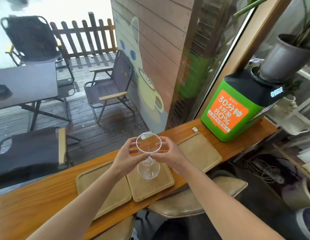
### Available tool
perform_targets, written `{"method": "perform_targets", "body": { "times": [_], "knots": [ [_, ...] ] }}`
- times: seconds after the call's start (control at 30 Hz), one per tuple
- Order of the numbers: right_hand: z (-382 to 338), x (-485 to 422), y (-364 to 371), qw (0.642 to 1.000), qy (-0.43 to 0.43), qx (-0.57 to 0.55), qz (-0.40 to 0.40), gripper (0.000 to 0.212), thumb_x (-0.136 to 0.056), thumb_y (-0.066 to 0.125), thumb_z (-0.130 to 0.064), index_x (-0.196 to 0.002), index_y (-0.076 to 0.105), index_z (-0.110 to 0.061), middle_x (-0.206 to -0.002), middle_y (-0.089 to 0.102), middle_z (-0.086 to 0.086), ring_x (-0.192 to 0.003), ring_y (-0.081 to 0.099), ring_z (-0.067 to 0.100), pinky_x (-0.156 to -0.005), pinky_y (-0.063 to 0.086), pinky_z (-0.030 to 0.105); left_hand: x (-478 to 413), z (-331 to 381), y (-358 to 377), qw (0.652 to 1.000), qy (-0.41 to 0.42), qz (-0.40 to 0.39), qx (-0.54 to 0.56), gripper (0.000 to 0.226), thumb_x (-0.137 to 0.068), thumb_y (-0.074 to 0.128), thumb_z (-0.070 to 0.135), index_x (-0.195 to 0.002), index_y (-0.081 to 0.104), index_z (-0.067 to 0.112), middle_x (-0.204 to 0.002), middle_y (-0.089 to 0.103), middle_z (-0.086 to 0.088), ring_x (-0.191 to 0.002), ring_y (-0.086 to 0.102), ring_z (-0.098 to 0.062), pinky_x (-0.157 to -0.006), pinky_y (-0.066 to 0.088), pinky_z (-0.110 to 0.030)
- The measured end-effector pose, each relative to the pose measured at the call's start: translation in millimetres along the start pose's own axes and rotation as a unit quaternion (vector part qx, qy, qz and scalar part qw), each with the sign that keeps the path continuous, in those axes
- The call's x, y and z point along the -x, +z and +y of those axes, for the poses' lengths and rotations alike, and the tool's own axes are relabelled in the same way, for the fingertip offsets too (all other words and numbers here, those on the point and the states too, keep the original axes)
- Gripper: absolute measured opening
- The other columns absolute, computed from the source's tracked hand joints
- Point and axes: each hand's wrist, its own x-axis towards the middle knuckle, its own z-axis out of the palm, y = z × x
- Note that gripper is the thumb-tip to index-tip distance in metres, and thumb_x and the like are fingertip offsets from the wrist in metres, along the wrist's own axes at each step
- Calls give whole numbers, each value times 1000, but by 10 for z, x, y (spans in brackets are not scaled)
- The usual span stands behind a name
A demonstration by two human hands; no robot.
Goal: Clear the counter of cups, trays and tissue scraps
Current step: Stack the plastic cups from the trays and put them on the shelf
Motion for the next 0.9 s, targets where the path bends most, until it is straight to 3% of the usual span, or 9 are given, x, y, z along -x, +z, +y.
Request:
{"method": "perform_targets", "body": {
  "times": [0.27, 0.47, 0.73, 0.9],
  "knots": [
    [32, 37, -7, 1000, 0, 14, 1, 64, -64, 91, -40, -112, 50, -51, -118, 57, -19, -104, 63, 9, -69, 56, 19, 39, -49, 10, 1000, 8, 2, -14, 77, -60, 82, 58, -127, 50, 36, -122, 60, 16, -109, 61, -8, -85, 54, -28],
    [168, 83, 31, 999, 22, 44, -7, 68, -68, 90, -34, -123, 50, -38, -121, 57, -12, -107, 63, 14, -86, 58, 34, 152, -213, 48, 1000, -13, 1, -14, 80, -57, 81, 59, -127, 51, 36, -121, 59, 17, -109, 62, -10, -86, 57, -34],
    [388, 43, 80, 992, 47, 112, -16, 71, -70, 88, -25, -129, 49, -30, -125, 56, -6, -106, 64, 19, -90, 57, 43, 168, -504, 112, 996, -34, -5, -86, 71, -73, 85, 40, -134, 50, 31, -127, 60, 14, -114, 59, -10, -93, 54, -35],
    [471, -1, 108, 983, 33, 180, 3, 68, -71, 87, -24, -126, 50, -31, -124, 53, -8, -100, 60, 11, -84, 58, 31, 141, -647, 165, 988, -36, -2, -148, 69, -77, 81, 37, -136, 45, 33, -130, 55, 15, -111, 55, -7, -80, 45, -16]
  ]
}}
